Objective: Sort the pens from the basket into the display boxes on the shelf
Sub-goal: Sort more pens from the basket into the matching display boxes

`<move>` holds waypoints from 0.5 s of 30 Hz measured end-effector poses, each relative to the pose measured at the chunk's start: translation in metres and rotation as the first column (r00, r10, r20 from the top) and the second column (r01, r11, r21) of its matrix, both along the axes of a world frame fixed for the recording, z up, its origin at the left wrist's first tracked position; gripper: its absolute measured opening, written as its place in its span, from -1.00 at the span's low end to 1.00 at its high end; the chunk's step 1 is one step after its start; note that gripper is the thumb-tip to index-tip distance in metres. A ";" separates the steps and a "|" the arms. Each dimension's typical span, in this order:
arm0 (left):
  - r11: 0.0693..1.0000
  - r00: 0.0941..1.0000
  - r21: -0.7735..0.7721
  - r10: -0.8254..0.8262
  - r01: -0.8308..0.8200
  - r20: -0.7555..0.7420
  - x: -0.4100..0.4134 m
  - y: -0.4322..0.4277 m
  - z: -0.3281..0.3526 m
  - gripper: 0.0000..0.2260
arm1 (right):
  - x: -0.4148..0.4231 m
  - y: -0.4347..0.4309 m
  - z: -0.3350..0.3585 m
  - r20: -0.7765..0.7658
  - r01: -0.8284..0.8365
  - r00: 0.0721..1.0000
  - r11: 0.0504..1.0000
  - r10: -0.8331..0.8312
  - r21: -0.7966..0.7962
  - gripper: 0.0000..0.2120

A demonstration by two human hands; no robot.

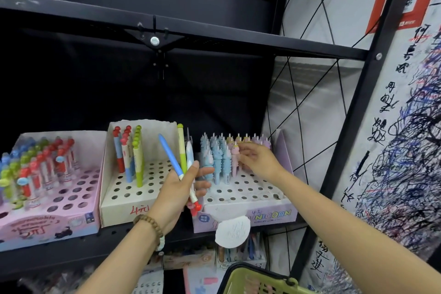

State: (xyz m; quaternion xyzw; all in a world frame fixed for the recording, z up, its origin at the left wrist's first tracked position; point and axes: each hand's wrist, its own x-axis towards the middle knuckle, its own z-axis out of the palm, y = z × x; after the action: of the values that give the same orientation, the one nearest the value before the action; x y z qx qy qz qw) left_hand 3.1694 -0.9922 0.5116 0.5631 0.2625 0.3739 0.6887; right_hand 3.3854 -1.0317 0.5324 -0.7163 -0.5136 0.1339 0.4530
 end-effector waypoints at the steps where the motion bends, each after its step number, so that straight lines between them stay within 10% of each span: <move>1: 1.000 1.000 0.010 -0.006 0.006 0.013 -0.001 -0.001 0.001 -0.71 | -0.003 -0.004 0.004 0.032 0.016 0.999 1.000 -0.016 0.016 -0.65; 15: 0.971 0.969 0.059 -0.236 0.232 0.071 -0.025 -0.026 0.018 -0.66 | -0.099 -0.046 0.052 -0.308 -0.267 0.910 0.960 0.278 0.078 -0.82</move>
State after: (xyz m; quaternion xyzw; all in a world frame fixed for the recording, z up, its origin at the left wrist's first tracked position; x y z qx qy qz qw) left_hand 3.1441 -1.0185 0.5291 0.5923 0.1580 0.3179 0.7233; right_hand 3.2860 -1.0779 0.5845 -0.5989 -0.5315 0.3001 0.5184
